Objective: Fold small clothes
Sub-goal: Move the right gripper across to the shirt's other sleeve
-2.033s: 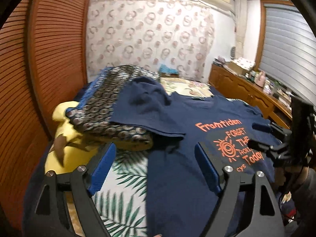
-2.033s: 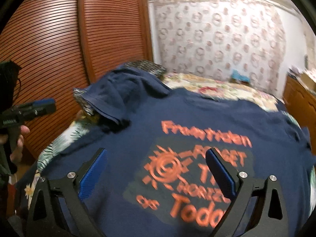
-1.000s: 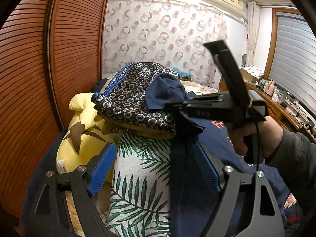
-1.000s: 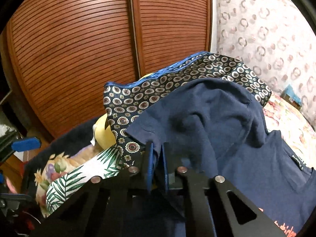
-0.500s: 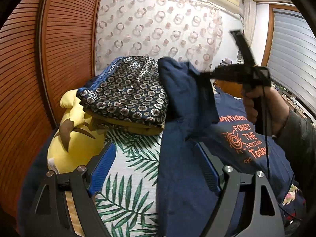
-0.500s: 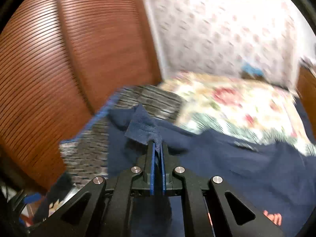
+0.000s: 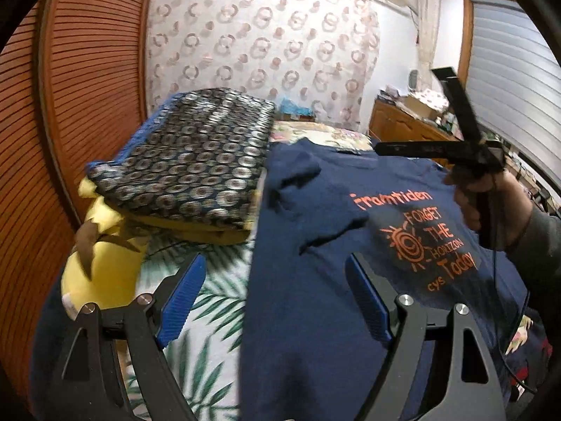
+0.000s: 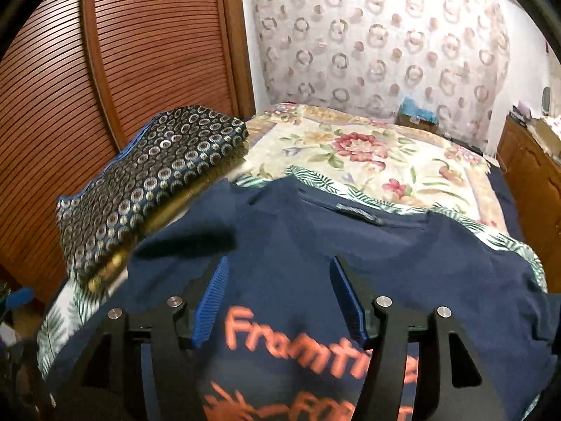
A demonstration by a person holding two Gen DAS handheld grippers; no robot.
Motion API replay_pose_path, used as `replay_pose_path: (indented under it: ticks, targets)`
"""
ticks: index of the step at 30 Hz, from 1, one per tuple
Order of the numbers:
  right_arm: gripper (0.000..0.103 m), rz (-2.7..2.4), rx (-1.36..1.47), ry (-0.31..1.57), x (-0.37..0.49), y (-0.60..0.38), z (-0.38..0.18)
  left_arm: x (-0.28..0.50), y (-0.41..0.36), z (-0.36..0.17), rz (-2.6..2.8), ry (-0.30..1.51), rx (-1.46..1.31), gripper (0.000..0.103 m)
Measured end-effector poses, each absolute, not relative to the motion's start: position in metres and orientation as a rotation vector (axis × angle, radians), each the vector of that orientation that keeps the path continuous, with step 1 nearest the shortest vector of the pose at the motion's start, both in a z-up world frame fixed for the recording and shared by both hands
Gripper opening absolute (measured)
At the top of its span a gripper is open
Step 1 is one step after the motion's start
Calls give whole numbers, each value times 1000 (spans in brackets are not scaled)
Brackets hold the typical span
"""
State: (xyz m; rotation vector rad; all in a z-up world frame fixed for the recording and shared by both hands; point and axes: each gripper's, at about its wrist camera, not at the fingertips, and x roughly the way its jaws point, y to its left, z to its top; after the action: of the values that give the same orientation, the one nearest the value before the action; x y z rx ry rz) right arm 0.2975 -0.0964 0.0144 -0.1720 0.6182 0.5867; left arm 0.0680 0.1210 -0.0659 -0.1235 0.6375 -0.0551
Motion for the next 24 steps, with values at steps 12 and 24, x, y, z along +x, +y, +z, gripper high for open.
replay_pose_path:
  ticks: [12,24]
  targets:
    - [64,498,-196,639,253,-173,9,128,49,-78,-170,733,-40,82]
    - [64,410,-141,684,243,-218,0,171,-15,-94,-232,810,51,82]
